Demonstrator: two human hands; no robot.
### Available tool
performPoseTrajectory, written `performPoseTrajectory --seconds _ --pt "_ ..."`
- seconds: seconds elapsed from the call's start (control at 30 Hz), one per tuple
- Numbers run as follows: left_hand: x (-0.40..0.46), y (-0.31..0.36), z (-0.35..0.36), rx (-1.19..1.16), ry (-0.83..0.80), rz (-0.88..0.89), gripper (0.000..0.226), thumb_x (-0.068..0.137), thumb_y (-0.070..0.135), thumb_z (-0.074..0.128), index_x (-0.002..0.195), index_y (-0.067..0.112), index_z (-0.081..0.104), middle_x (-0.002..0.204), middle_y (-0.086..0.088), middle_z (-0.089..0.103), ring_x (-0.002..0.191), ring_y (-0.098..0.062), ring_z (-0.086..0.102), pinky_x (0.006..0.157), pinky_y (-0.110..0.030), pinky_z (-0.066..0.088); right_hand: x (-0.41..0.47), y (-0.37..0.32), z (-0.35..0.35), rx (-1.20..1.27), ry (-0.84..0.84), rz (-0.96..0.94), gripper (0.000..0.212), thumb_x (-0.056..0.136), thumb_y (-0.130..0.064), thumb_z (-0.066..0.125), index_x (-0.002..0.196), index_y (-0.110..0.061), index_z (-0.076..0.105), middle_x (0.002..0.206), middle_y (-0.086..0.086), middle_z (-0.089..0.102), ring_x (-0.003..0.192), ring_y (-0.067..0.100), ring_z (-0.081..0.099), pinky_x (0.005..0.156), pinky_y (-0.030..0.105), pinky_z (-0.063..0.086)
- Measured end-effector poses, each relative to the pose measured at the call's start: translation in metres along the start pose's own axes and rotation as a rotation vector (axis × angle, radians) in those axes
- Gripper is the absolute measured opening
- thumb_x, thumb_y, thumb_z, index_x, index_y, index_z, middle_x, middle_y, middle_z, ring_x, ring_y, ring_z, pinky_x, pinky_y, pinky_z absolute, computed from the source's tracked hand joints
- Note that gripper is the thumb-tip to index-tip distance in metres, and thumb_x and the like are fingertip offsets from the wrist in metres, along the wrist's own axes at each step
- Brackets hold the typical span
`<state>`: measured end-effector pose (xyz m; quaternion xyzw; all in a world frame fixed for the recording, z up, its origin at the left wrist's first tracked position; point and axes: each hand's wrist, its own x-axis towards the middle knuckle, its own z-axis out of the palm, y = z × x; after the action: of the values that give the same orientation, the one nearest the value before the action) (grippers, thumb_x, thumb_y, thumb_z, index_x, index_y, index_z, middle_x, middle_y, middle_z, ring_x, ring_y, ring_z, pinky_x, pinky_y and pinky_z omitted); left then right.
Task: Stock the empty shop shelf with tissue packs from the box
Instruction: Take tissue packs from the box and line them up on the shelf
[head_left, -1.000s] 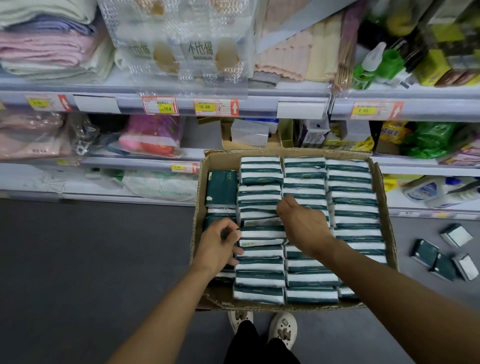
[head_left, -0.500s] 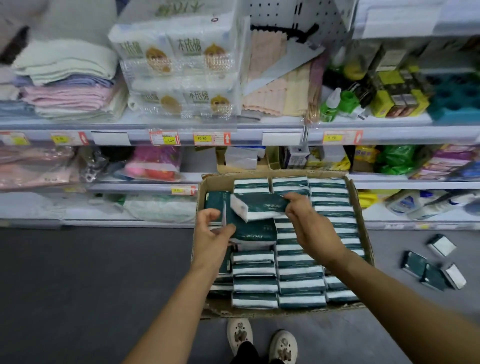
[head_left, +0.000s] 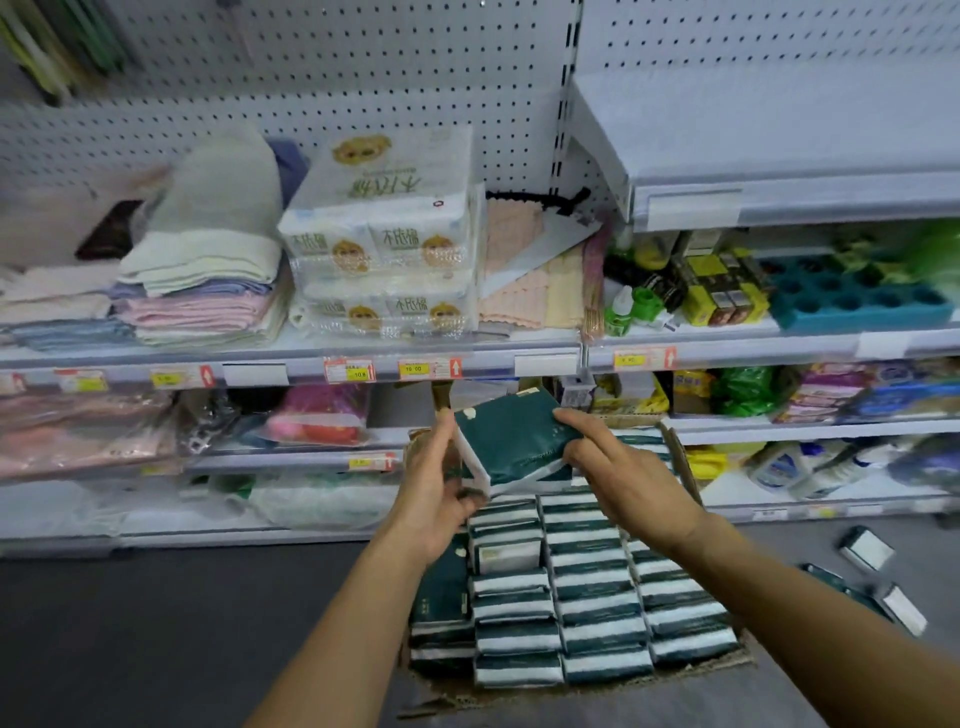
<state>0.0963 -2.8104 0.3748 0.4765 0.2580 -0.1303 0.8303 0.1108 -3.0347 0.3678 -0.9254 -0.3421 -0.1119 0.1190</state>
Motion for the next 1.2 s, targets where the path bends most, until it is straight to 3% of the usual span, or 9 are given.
performPoseTrajectory --seconds 0.1,0.2,0.33,0.4,0.53,0.67,0.87,1.0,1.2 --pt "-0.002 0.009 0.014 0.104 -0.06 0.1 0.034 0.072 0.031 0.081 0.101 0.019 0.07 0.099 -0.019 0.062 0.094 -0.034 0.058 0.085 -0.049 0.052 0.003 -0.003 -0.013 0.092 0.091 -0.001 0.03 0.085 -0.001 0.063 0.105 -0.014 0.045 0.146 0.007 0.036 0.061 0.029 0.058 0.041 0.031 0.041" --pt "-0.004 0.019 0.022 0.104 -0.074 0.199 0.02 0.086 0.012 0.071 0.104 0.016 0.063 0.107 -0.011 0.07 0.092 -0.024 0.069 0.078 -0.043 0.056 0.004 -0.009 -0.028 0.532 0.257 0.319 0.02 0.101 -0.023 0.041 0.121 -0.021 0.043 0.14 -0.011 0.044 0.096 0.017 0.064 0.075 0.039 0.053" --pt "-0.013 0.026 0.042 0.086 -0.11 0.336 0.036 0.081 0.008 0.073 0.113 0.013 0.056 0.118 -0.012 0.068 0.1 -0.026 0.07 0.072 -0.037 0.059 0.032 -0.012 -0.055 1.347 0.204 0.933 0.08 0.077 -0.072 0.056 0.14 -0.029 0.034 0.13 -0.003 0.053 0.108 0.018 0.063 0.081 0.045 0.057" --pt "-0.016 0.025 0.057 0.102 -0.125 0.401 0.055 0.071 0.012 0.078 0.12 0.022 0.055 0.125 -0.015 0.063 0.109 -0.031 0.066 0.083 -0.047 0.057 0.042 -0.011 -0.064 1.513 0.166 0.956 0.098 0.064 -0.062 0.075 0.144 -0.03 0.029 0.12 -0.002 0.056 0.109 0.026 0.063 0.078 0.047 0.059" --pt "-0.024 0.024 0.09 0.12 -0.23 0.412 0.098 0.068 0.003 0.082 0.141 0.048 0.035 0.13 -0.008 0.059 0.113 -0.032 0.064 0.087 -0.051 0.056 0.035 0.009 -0.086 1.432 0.271 0.872 0.081 0.073 -0.015 0.084 0.137 -0.022 0.035 0.119 0.002 0.062 0.103 0.021 0.067 0.087 0.042 0.057" --pt "-0.038 0.02 0.135 0.206 -0.273 0.276 0.084 0.068 0.019 0.077 0.143 0.032 0.04 0.114 -0.005 0.069 0.101 -0.027 0.069 0.083 -0.05 0.057 0.005 0.054 -0.122 1.391 0.257 0.743 0.064 0.074 -0.004 0.081 0.127 -0.019 0.05 0.116 0.0 0.063 0.1 0.017 0.066 0.078 0.027 0.058" --pt "-0.045 -0.027 0.222 -0.031 -0.24 0.346 0.072 0.068 0.003 0.075 0.135 0.012 0.05 0.124 -0.014 0.066 0.103 -0.03 0.069 0.076 -0.045 0.06 -0.041 0.117 -0.155 1.562 0.217 0.811 0.108 0.045 -0.035 0.097 0.137 -0.023 0.041 0.131 0.006 0.056 0.112 0.028 0.062 0.088 0.051 0.055" --pt "-0.058 -0.05 0.275 -0.14 -0.193 0.446 0.065 0.07 0.007 0.073 0.131 0.007 0.052 0.112 -0.012 0.071 0.096 -0.026 0.071 0.071 -0.035 0.06 -0.059 0.127 -0.176 1.632 -0.005 0.759 0.045 0.082 -0.025 0.075 0.122 -0.013 0.058 0.107 0.008 0.073 0.089 0.022 0.072 0.069 0.042 0.06" --pt "-0.054 -0.016 0.299 -0.239 -0.04 0.354 0.035 0.094 0.029 0.061 0.125 0.012 0.061 0.115 -0.013 0.071 0.098 -0.027 0.069 0.079 -0.042 0.059 -0.036 0.153 -0.196 1.468 0.119 0.688 0.047 0.077 -0.021 0.08 0.118 -0.013 0.06 0.105 0.003 0.073 0.09 0.022 0.071 0.067 0.034 0.057"
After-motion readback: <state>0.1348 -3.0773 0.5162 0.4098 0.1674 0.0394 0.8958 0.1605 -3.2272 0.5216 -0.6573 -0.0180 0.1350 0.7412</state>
